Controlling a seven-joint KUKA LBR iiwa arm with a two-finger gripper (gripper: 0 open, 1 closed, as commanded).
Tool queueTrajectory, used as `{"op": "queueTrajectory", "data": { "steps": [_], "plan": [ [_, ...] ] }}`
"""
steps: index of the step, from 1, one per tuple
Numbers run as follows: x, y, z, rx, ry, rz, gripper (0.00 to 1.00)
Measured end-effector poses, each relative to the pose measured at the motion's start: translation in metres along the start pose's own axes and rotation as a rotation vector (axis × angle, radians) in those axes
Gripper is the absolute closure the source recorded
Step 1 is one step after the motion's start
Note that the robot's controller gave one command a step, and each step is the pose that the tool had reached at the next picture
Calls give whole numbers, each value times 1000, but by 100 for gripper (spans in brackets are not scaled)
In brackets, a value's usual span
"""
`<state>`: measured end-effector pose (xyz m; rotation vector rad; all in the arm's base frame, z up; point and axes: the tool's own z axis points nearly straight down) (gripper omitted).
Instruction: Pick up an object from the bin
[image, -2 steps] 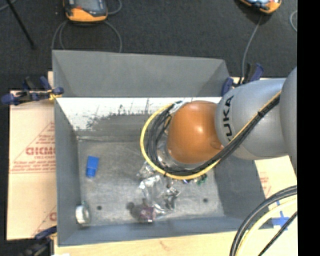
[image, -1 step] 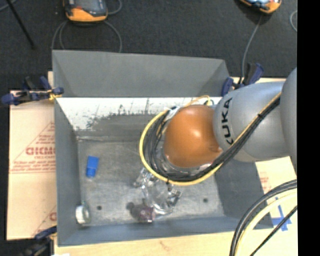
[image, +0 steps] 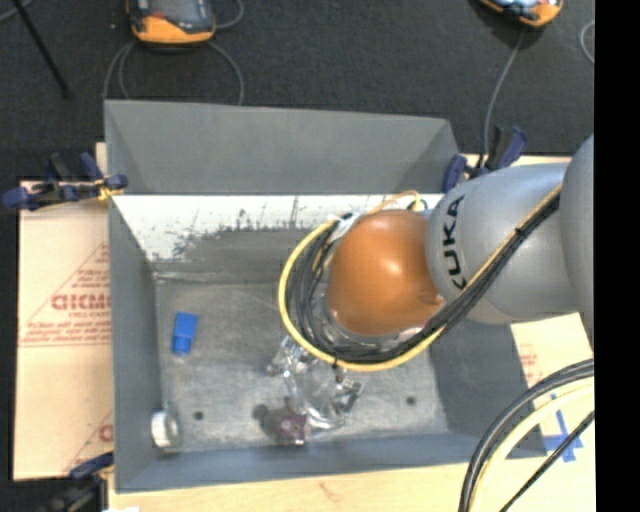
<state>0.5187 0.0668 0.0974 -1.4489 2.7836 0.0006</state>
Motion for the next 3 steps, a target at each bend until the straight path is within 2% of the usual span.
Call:
{"op": "queueTrajectory", "data": {
  "steps": [1,2,3],
  "plan": [
    [-12,61,-22,-2,2,-257,0],
    [-17,61,17,-2,18,-528,0],
    [-15,58,17,0,24,-525,100]
  ]
}}
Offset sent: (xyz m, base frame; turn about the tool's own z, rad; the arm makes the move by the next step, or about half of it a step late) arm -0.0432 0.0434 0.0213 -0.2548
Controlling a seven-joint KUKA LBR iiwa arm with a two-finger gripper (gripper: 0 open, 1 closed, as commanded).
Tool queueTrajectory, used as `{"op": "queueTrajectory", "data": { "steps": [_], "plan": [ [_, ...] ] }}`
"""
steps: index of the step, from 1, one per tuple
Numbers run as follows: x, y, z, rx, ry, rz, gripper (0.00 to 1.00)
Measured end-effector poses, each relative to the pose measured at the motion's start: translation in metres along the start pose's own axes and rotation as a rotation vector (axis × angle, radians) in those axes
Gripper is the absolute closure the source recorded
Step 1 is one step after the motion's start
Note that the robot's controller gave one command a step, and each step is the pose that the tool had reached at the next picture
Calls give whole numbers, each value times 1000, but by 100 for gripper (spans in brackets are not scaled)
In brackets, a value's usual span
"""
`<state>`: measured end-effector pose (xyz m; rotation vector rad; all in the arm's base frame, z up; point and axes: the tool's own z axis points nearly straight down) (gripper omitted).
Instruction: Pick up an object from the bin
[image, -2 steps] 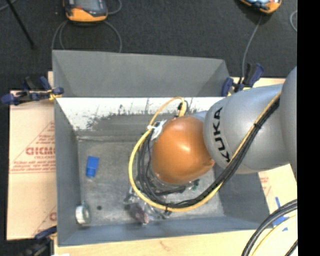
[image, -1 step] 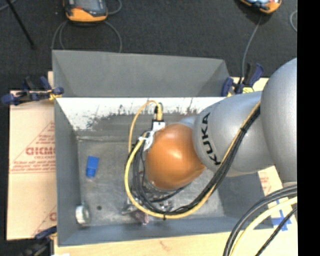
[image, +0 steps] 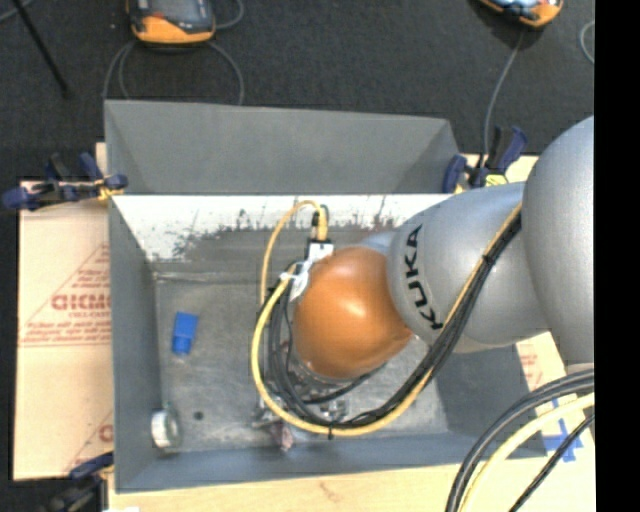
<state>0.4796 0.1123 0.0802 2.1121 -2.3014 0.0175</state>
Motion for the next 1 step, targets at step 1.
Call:
{"op": "queueTrajectory", "data": {
  "steps": [1],
  "plan": [
    [2,-1,-146,11,-23,-55,100]
  ]
}}
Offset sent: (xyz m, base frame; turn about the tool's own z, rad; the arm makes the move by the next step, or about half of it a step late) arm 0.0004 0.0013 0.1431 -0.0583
